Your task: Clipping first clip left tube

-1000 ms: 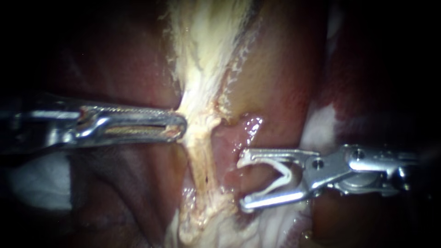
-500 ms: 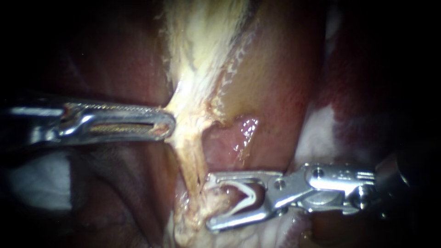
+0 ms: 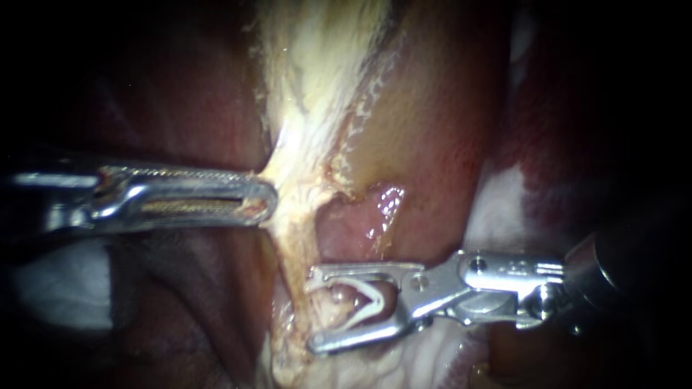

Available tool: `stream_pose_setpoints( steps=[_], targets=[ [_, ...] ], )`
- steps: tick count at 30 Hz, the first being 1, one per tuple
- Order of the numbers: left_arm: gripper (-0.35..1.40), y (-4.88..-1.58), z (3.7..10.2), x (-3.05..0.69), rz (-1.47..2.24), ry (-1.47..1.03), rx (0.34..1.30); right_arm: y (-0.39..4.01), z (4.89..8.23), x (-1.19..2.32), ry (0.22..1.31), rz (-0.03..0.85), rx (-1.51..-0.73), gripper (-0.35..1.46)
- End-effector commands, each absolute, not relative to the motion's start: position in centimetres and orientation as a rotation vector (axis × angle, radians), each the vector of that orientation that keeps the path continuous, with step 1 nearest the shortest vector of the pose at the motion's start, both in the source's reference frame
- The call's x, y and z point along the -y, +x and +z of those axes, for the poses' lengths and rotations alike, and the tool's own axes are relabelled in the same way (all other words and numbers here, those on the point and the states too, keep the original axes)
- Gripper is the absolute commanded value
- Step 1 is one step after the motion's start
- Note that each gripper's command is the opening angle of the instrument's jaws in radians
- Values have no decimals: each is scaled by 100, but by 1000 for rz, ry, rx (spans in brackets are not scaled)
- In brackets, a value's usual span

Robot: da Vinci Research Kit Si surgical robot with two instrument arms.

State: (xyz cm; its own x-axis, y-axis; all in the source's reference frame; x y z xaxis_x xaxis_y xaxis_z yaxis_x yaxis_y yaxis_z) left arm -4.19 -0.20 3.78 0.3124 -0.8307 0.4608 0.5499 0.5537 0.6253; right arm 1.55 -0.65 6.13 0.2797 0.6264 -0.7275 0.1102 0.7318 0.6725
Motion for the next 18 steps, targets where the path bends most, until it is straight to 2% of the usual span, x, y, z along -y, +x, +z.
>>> stream_pose_setpoints(
  steps=[1, 18],
  targets=[
    [-35, -419, 378, 20, -941, 386, 841, 156, 614, 65, 706, 387, -1262, 60],
    [-35, -422, 370, 24, -947, 380, 842, 173, 633, 64, 709, 376, -1261, 60]
  ],
)
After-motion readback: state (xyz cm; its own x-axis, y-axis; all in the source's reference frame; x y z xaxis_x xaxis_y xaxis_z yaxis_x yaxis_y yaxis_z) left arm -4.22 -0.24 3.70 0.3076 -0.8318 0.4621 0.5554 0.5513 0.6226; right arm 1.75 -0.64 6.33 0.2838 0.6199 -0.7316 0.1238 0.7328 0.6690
